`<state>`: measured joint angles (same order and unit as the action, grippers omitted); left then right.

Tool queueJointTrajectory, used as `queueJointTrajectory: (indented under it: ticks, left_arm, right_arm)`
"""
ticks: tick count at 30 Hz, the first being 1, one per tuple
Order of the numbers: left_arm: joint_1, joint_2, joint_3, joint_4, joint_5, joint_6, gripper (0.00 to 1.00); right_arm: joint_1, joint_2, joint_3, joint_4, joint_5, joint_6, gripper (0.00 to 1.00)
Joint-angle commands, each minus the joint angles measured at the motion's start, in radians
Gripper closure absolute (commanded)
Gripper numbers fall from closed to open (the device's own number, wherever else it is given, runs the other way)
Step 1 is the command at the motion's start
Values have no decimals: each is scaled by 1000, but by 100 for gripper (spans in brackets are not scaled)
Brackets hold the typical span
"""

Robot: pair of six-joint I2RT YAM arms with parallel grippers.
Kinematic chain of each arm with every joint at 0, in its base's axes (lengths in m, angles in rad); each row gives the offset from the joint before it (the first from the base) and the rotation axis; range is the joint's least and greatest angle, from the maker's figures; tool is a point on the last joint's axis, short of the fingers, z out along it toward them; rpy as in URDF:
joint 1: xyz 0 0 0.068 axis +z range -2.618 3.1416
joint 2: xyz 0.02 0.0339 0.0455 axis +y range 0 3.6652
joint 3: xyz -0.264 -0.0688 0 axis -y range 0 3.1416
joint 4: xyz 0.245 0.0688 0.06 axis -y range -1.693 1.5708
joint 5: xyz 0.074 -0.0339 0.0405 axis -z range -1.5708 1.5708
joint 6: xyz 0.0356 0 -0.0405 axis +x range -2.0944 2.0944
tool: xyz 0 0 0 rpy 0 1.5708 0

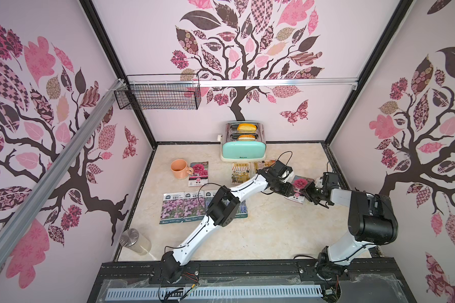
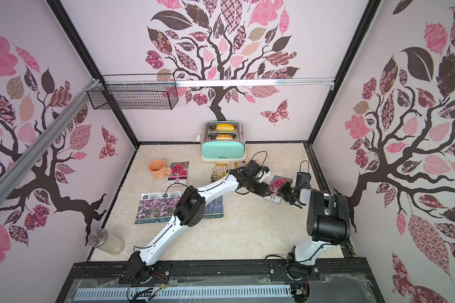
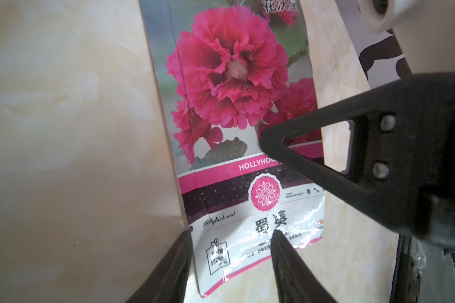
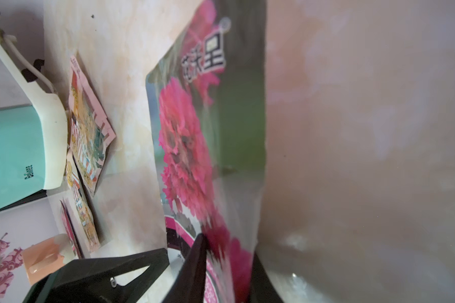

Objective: Arrange the seed packets in a row
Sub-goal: Pick up the seed packet from the center of the board, then place the seed packet at the center of the board.

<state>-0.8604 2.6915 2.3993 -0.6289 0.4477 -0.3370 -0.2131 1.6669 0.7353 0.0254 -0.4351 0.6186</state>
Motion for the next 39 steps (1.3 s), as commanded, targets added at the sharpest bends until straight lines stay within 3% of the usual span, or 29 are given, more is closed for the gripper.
queueJointTrajectory:
  ticks: [1, 6, 12, 18, 25, 31, 39]
  left_arm:
    - [-12, 62, -92, -170, -50, -7, 51]
    - [8, -71, -210, -98, -114, 10, 53]
    - [61, -411, -448, 26, -234, 19, 51]
    - [99, -731, -646, 0, -352, 24, 49]
    - [112, -1027, -955, 2, -477, -54, 44]
    - [138, -1200, -1169, 14, -551, -108, 41]
    - [174, -1306, -1258, -25, -576, -113, 40]
  right_arm:
    - [11, -5, 29, -50, 20, -15, 84]
    - [12, -32, 56, -75, -21, -45, 100]
    - [28, -147, 107, -181, -114, -100, 100]
    - [162, -215, 206, -367, -135, -207, 98]
    - [320, -115, 225, -359, -139, -234, 100]
    - [447, -38, 215, -313, -108, -212, 100]
    - [549, 35, 151, -198, -65, -129, 100]
